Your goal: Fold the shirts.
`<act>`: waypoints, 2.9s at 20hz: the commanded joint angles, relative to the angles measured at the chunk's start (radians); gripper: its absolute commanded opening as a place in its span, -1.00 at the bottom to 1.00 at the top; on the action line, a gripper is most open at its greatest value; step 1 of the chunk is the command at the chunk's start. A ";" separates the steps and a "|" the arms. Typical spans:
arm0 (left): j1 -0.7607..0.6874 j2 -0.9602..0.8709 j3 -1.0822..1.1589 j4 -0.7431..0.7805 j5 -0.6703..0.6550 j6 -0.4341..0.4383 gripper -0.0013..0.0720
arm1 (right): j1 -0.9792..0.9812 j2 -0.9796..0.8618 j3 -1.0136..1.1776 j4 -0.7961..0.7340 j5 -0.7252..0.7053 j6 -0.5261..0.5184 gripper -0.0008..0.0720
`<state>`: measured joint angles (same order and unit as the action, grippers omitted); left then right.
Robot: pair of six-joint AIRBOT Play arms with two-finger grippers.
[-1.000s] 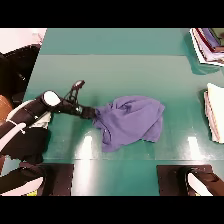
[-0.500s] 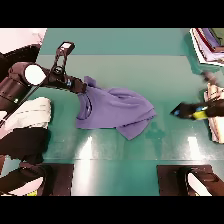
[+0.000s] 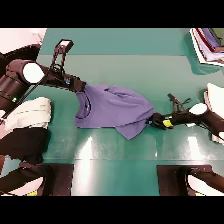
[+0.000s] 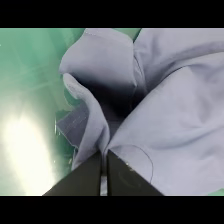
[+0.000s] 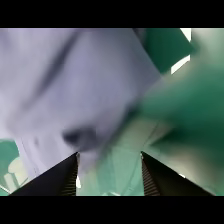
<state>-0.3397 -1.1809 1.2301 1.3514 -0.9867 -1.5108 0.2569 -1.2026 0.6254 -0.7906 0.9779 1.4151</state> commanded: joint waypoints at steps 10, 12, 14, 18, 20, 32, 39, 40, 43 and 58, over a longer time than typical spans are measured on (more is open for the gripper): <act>0.146 0.182 0.270 0.115 -0.002 -0.059 -0.90 | -0.089 0.132 0.406 -0.344 0.119 0.055 -0.95; 0.160 0.241 0.363 0.116 -0.002 -0.039 -0.90 | -0.161 0.235 0.518 -0.360 0.154 0.054 -0.95; 0.160 0.299 0.448 0.103 0.000 -0.023 -0.90 | -0.205 0.315 0.630 -0.361 0.177 0.054 -0.95; 0.160 0.342 0.611 0.097 -0.021 -0.022 -0.90 | -0.236 0.433 0.806 -0.362 0.192 0.053 -0.95; 0.160 0.343 0.698 0.076 -0.027 -0.014 -0.90 | -0.235 0.467 0.881 -0.403 0.224 0.054 -0.95; 0.160 0.209 0.539 0.063 -0.258 0.027 -0.90 | -0.220 0.257 0.961 -0.485 0.696 0.192 -0.95; 0.160 -0.167 0.206 0.064 -0.067 0.053 -0.90 | -0.094 -0.111 0.700 -0.484 0.398 0.168 -0.95; 0.160 -0.210 0.206 0.064 -0.008 0.053 -0.90 | -0.087 -0.168 0.720 -0.484 0.346 0.165 -0.95; 0.160 -0.271 0.213 0.078 0.104 0.048 -0.90 | -0.082 -0.311 0.841 -0.484 0.268 0.165 -0.94; 0.297 -0.028 -0.081 -0.056 -0.285 0.018 0.20 | -0.244 -0.090 0.662 -0.325 0.435 0.037 0.23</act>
<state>-0.0574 -1.2999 1.3193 1.3998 -1.2407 -1.4914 0.0395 -1.4055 1.4300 -1.1332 1.4025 1.4700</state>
